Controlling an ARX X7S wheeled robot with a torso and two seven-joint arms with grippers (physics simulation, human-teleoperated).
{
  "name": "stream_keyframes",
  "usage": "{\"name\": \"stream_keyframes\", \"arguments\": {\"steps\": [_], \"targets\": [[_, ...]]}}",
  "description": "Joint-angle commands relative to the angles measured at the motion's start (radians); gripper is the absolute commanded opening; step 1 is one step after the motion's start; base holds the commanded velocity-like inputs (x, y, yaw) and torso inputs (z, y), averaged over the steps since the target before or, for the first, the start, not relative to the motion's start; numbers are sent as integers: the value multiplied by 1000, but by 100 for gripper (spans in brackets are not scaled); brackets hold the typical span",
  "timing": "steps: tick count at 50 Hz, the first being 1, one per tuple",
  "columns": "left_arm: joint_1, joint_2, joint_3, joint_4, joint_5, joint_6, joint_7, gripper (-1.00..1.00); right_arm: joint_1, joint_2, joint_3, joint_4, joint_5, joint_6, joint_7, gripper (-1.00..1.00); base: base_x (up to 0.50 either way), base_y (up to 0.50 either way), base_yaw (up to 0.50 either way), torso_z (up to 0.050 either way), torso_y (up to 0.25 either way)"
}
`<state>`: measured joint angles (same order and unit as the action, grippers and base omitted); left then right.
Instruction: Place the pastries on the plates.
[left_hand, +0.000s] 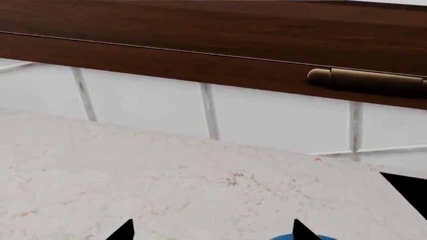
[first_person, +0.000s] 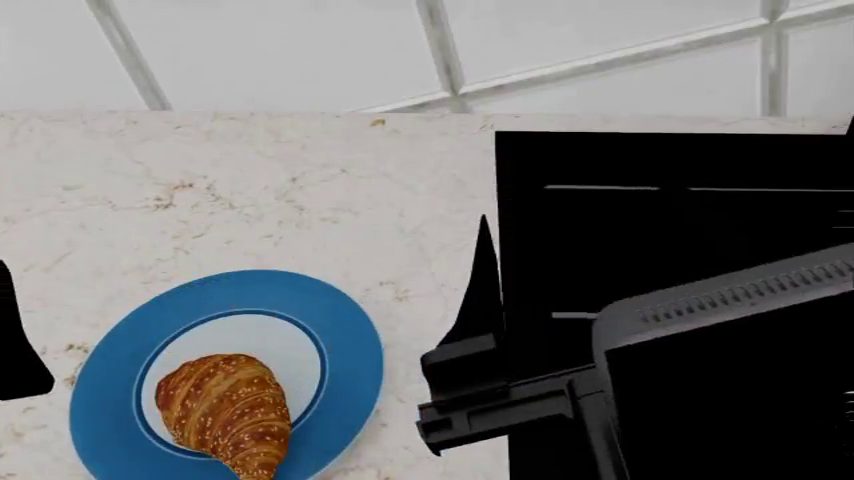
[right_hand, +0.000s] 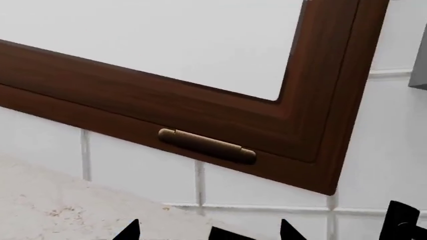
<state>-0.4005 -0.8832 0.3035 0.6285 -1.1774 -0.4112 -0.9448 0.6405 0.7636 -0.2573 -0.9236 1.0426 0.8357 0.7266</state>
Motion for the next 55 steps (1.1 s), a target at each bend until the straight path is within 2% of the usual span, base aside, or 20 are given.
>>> {"name": "stream_keyframes", "arguments": {"steps": [1,23,30,39,55], "targets": [[42,38,24,0,67,23,-10,100,-137,25,16,-16,-127,-95,-21,100,0,0,0,0,0],[54,40,24,-1,61,32,11,100,-104,-1,-24,-22,-150,-77,11,100,0,0,0,0,0],[60,26,2,0,67,42,-6,100,-108,17,6,-24,-137,-88,25,100,0,0,0,0,0],[111,13,-59,3,77,101,-40,100,-168,82,121,-16,-107,-125,70,100,0,0,0,0,0],[80,12,-55,-7,71,86,-27,100,-144,82,123,8,-125,-124,85,100,0,0,0,0,0]]}}
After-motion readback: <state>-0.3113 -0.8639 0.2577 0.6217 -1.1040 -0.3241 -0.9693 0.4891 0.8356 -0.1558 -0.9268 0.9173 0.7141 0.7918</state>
